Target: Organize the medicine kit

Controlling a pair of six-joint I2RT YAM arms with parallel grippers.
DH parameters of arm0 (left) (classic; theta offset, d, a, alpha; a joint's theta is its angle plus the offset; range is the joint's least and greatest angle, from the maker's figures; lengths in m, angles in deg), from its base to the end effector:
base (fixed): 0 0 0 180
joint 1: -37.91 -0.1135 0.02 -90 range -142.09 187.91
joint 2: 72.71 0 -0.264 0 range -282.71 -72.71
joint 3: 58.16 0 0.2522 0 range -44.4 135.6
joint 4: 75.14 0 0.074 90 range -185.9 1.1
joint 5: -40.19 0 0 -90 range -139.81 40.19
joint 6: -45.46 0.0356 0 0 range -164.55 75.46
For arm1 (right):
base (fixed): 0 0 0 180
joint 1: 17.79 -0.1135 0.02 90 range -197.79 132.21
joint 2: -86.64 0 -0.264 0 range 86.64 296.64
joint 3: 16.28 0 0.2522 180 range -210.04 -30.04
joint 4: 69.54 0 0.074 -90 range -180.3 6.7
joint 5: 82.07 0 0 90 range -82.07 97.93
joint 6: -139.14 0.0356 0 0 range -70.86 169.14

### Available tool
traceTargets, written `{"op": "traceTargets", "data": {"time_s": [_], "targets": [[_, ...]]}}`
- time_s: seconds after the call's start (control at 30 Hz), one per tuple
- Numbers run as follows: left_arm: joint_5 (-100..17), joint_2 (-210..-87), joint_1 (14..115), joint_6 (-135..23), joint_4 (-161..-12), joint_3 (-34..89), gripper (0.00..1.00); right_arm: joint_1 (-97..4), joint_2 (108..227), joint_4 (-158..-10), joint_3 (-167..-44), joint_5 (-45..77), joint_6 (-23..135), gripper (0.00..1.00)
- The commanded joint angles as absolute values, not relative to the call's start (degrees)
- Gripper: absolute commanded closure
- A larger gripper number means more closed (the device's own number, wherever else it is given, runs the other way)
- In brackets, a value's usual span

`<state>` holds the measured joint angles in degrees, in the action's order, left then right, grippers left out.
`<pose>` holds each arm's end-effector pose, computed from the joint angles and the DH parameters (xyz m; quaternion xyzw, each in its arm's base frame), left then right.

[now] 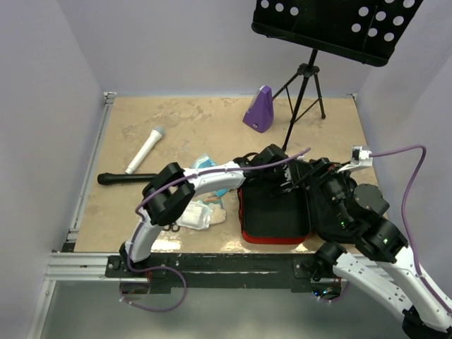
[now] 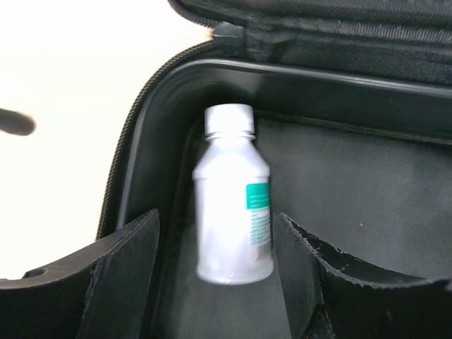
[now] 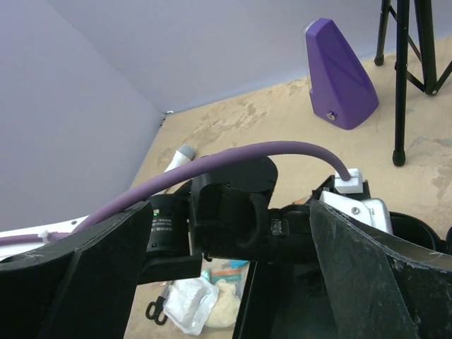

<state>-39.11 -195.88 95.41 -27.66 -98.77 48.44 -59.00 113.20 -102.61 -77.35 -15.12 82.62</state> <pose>0.2574 -0.4163 0.1922 0.5772 0.6957 -0.2248 0.3638 0.0832 0.0543 0.3771 0.0966 0.6922 0.3146 0.6423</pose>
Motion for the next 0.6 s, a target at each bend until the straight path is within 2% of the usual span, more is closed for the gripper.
{"op": "traceTargets", "data": {"time_s": [0.0,0.17,0.33,0.37,0.5,0.57], "targets": [[-41.29,-188.56,95.13,-28.81,-95.24,46.22,0.30,-59.01,112.57,-100.44,-77.32,-15.98,83.33,0.02],[-45.23,-179.34,94.78,-30.65,-94.35,40.78,0.29,-59.01,112.39,-100.71,-77.50,-16.15,83.42,0.02],[-60.77,-165.12,91.89,-37.41,-97.24,31.57,0.27,-59.01,112.74,-100.27,-77.23,-16.07,83.33,0.02],[-64.19,-161.60,90.83,-40.04,-97.51,28.84,0.25,-59.01,112.83,-100.00,-76.89,-15.89,83.16,0.02],[-79.92,-148.06,83.38,-58.02,-102.85,17.76,0.02,-59.01,114.32,-99.21,-76.71,-14.66,82.36,0.02],[-77.78,-142.79,76.71,-65.88,-105.94,13.45,0.00,-59.01,115.37,-98.77,-76.36,-14.75,82.19,0.02]]}}
